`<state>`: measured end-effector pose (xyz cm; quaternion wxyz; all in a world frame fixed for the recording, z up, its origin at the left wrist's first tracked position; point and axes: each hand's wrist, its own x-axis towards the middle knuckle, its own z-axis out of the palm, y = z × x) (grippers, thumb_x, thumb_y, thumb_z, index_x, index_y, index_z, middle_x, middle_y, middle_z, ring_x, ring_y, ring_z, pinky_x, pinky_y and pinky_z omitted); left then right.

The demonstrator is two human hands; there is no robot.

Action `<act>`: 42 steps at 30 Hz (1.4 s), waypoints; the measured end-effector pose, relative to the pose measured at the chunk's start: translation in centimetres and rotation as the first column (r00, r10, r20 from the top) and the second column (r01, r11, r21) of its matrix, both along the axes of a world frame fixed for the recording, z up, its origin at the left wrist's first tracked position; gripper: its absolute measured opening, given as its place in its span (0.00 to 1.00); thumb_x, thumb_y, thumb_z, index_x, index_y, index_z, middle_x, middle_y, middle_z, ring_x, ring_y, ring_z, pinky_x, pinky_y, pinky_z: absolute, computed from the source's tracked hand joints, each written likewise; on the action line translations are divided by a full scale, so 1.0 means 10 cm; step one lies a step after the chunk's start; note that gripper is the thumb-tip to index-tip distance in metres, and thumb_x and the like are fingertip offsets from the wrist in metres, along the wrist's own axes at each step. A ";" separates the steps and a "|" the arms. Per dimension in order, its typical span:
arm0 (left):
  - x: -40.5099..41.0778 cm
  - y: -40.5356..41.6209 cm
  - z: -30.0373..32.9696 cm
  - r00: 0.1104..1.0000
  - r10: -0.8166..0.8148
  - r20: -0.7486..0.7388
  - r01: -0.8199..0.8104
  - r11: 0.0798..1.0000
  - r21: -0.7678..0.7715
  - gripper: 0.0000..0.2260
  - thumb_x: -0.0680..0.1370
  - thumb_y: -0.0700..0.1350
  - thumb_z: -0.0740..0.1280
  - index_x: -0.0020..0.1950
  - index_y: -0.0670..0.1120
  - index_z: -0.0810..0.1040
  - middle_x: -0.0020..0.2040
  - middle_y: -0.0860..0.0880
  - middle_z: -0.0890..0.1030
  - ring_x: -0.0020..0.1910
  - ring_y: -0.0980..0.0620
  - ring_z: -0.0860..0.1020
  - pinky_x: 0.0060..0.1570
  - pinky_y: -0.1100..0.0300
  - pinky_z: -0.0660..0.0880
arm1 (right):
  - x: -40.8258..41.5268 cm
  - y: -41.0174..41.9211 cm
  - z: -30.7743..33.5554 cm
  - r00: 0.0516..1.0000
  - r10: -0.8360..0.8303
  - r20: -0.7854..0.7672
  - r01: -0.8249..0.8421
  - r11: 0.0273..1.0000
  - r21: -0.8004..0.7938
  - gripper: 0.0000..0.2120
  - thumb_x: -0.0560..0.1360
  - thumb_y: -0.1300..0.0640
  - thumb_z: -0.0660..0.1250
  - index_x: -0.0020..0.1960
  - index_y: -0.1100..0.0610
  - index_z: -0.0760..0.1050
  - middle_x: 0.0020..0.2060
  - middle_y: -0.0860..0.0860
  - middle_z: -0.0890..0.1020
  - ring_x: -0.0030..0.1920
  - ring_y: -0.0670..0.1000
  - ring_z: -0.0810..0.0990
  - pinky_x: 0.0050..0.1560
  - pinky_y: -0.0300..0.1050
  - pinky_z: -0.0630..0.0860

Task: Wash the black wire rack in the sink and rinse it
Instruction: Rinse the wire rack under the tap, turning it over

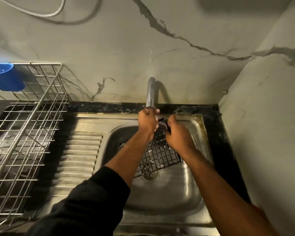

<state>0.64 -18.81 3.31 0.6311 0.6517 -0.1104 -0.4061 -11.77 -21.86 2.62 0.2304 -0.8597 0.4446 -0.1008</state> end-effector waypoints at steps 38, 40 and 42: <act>0.59 1.30 -0.25 0.468 -0.599 0.649 0.196 0.787 0.585 0.16 0.86 0.53 0.56 0.54 0.45 0.78 0.45 0.44 0.84 0.43 0.44 0.83 0.48 0.46 0.82 | 0.40 -0.09 0.13 0.944 0.149 0.294 -0.223 0.945 0.237 0.07 0.77 0.56 0.72 0.52 0.54 0.77 0.52 0.45 0.81 0.56 0.45 0.77 0.48 0.39 0.70; 0.56 1.30 -0.23 0.503 -0.589 0.633 0.200 0.791 0.578 0.16 0.85 0.54 0.56 0.54 0.44 0.78 0.43 0.43 0.84 0.43 0.43 0.83 0.47 0.45 0.82 | 0.39 -0.06 0.12 0.954 0.123 0.272 -0.186 0.958 0.219 0.07 0.76 0.55 0.72 0.53 0.54 0.77 0.51 0.46 0.82 0.54 0.45 0.78 0.46 0.39 0.70; 0.52 1.28 -0.19 0.482 -0.590 0.647 0.184 0.791 0.583 0.17 0.85 0.55 0.55 0.55 0.45 0.78 0.41 0.44 0.84 0.42 0.44 0.83 0.48 0.45 0.81 | 0.39 -0.04 0.13 0.964 0.087 0.252 -0.133 0.976 0.172 0.07 0.76 0.55 0.72 0.53 0.55 0.78 0.48 0.47 0.83 0.49 0.46 0.80 0.43 0.38 0.72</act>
